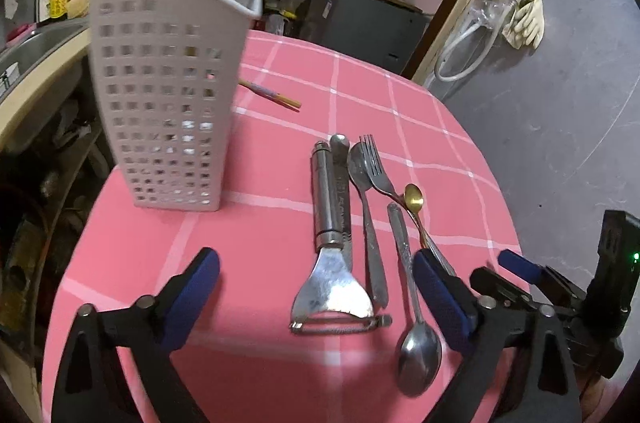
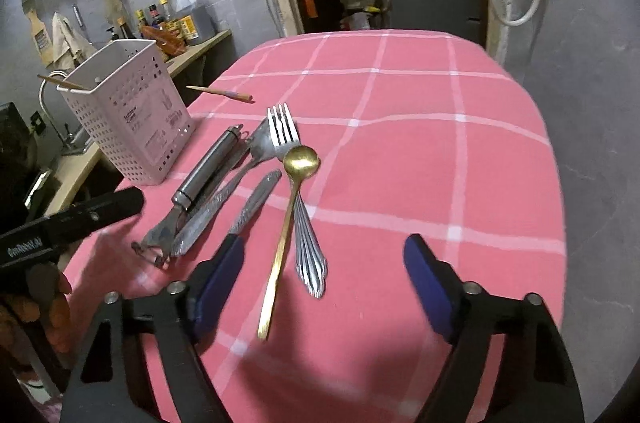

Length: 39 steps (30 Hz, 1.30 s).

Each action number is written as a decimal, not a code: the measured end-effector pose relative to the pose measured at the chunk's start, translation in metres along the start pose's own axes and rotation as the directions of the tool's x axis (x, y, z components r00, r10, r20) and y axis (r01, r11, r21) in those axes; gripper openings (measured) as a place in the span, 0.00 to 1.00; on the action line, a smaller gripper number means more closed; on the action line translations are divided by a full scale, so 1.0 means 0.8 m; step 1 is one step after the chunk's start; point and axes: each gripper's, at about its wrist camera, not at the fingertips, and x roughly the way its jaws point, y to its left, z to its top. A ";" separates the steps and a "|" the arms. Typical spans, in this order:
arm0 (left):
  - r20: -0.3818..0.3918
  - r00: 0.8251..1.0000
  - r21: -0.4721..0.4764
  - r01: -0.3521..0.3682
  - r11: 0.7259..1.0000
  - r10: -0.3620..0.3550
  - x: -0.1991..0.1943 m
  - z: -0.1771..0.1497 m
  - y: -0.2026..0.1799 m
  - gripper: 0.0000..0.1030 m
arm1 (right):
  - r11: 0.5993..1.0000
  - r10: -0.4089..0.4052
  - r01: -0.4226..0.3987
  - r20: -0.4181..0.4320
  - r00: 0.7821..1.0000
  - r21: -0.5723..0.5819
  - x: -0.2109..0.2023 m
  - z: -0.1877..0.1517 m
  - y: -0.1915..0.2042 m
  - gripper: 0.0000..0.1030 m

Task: Organize utensils
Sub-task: 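Move both grippers back over the utensils lying on the tablecloth, then grasp the steel peeler with the left gripper while the right grasps the gold spoon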

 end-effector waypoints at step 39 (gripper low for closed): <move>-0.192 0.980 -0.117 -0.065 0.991 0.042 0.096 0.046 -0.015 0.17 | 0.923 0.340 -0.372 -0.253 0.906 -0.093 0.117 0.080 -0.003 0.05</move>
